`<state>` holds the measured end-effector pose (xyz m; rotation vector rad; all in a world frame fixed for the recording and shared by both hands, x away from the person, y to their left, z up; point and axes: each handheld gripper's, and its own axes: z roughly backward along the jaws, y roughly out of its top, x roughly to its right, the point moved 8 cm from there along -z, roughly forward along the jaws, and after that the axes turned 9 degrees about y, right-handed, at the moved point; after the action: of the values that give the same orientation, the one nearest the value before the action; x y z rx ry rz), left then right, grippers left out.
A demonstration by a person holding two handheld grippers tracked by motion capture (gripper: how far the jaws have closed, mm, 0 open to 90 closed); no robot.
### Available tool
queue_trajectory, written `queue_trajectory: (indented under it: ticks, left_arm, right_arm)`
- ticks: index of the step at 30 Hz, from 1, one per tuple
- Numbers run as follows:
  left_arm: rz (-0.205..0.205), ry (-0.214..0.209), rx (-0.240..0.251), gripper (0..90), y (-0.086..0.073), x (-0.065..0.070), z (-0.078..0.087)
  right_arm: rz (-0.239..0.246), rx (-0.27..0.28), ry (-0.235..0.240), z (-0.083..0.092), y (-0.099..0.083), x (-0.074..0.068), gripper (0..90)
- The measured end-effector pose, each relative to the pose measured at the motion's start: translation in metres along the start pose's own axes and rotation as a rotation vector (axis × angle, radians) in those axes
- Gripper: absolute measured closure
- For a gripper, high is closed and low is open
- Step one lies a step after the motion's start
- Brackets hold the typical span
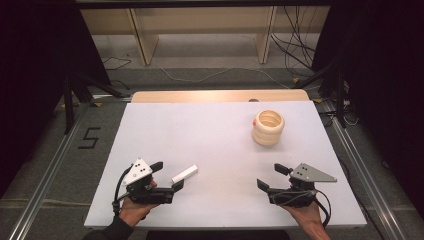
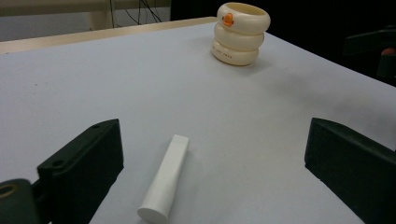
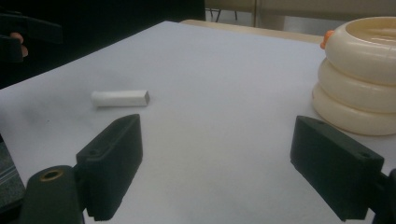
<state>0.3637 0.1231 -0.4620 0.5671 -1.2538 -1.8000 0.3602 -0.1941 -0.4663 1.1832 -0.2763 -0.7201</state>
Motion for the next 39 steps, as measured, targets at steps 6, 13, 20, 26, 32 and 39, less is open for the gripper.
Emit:
queue_trajectory:
  ticks: [6,13,20,26,32,39]
  left_arm:
    - [0.000,0.001,0.001,3.6,0.000,0.000,0.000]
    - [0.001,0.002,0.002,3.6,0.000,0.000,0.000]
    - [0.002,0.003,0.003,3.6,0.000,-0.001,0.000]
    - [0.002,0.009,0.004,3.6,0.001,-0.001,0.000]
    - [0.004,0.014,0.005,3.6,0.000,-0.002,-0.001]
    - [0.006,0.017,0.005,3.6,0.000,-0.003,-0.001]
  right_arm:
    - [-0.001,-0.001,-0.001,0.000,0.000,0.000,17.6]
    - [-0.006,-0.005,-0.005,-0.001,0.000,0.001,17.7]
    - [-0.010,0.000,-0.012,0.000,0.001,0.004,18.1]
    - [-0.005,0.002,-0.032,0.002,0.006,0.010,18.1]
    - [0.006,0.007,-0.079,0.006,0.016,0.025,18.3]
    - [-0.011,0.005,-0.135,0.006,0.022,0.055,20.7]
